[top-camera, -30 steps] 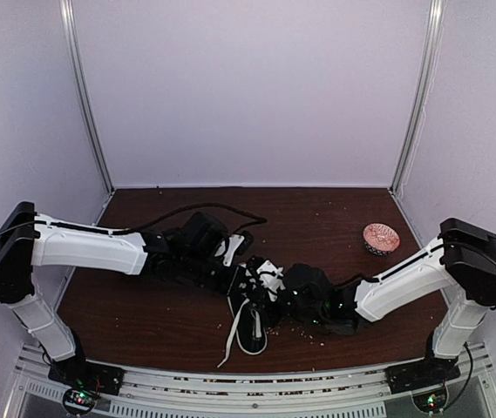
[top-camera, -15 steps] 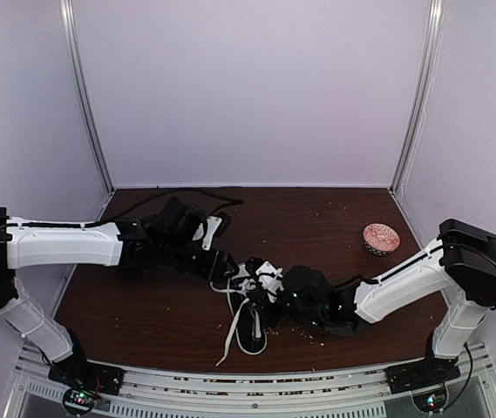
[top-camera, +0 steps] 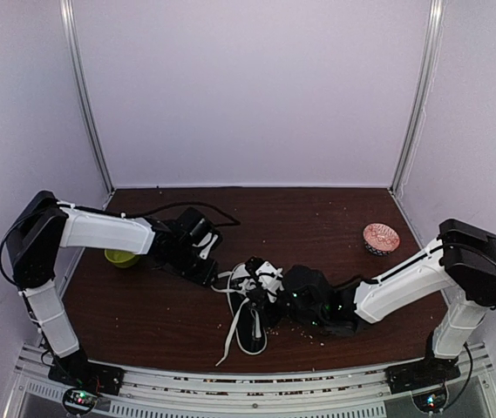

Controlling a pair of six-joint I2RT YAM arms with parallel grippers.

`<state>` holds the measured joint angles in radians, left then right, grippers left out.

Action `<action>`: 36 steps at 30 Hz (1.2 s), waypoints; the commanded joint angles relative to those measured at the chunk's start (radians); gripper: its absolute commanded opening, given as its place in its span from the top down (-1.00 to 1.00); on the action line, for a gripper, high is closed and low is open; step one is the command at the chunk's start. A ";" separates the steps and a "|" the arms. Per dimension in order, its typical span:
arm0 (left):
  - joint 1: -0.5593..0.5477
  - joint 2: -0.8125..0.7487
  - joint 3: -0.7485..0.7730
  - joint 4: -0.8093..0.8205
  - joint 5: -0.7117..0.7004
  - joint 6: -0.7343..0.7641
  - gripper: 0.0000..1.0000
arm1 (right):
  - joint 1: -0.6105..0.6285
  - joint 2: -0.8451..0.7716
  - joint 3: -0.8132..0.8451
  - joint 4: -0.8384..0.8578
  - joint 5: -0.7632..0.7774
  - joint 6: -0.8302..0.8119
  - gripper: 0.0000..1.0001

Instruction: Tie the shoes

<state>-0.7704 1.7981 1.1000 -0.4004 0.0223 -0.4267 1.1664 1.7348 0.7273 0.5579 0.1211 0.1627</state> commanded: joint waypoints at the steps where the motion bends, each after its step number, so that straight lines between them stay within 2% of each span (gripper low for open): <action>1: 0.002 0.022 0.046 0.009 0.017 0.022 0.20 | 0.000 0.011 0.016 0.030 0.024 -0.001 1.00; 7: 0.002 0.085 0.068 0.015 0.048 0.020 0.23 | -0.001 0.014 0.019 0.030 0.024 0.000 1.00; 11: 0.001 0.118 0.078 0.011 0.054 0.008 0.38 | -0.001 0.013 0.020 0.030 0.025 0.002 1.00; 15: 0.002 0.130 0.076 0.007 0.047 -0.002 0.57 | -0.002 0.013 0.014 0.034 0.029 0.004 1.00; 19: 0.001 0.130 0.064 0.012 0.021 -0.023 0.97 | -0.003 0.014 0.013 0.036 0.031 0.006 1.00; 20: 0.001 0.121 0.056 0.020 0.003 -0.034 1.00 | -0.004 0.014 0.014 0.036 0.032 0.007 1.00; 24: 0.001 0.006 -0.005 0.078 -0.103 -0.112 1.00 | -0.005 0.009 0.015 0.030 0.037 0.013 1.00; 28: -0.032 -0.214 -0.114 0.124 -0.214 -0.243 1.00 | -0.011 -0.010 -0.004 0.043 0.033 0.026 1.00; 32: -0.155 -0.408 -0.245 0.270 -0.169 -0.341 1.00 | -0.032 -0.013 0.008 0.029 -0.020 0.056 1.00; 36: -0.321 -0.468 -0.247 0.250 -0.156 -0.407 1.00 | -0.063 -0.005 0.034 0.003 -0.084 0.089 1.00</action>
<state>-0.9741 1.3514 0.8711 -0.2165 -0.1417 -0.7158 1.1347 1.7397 0.7288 0.5632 0.0883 0.2062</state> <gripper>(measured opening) 0.012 0.009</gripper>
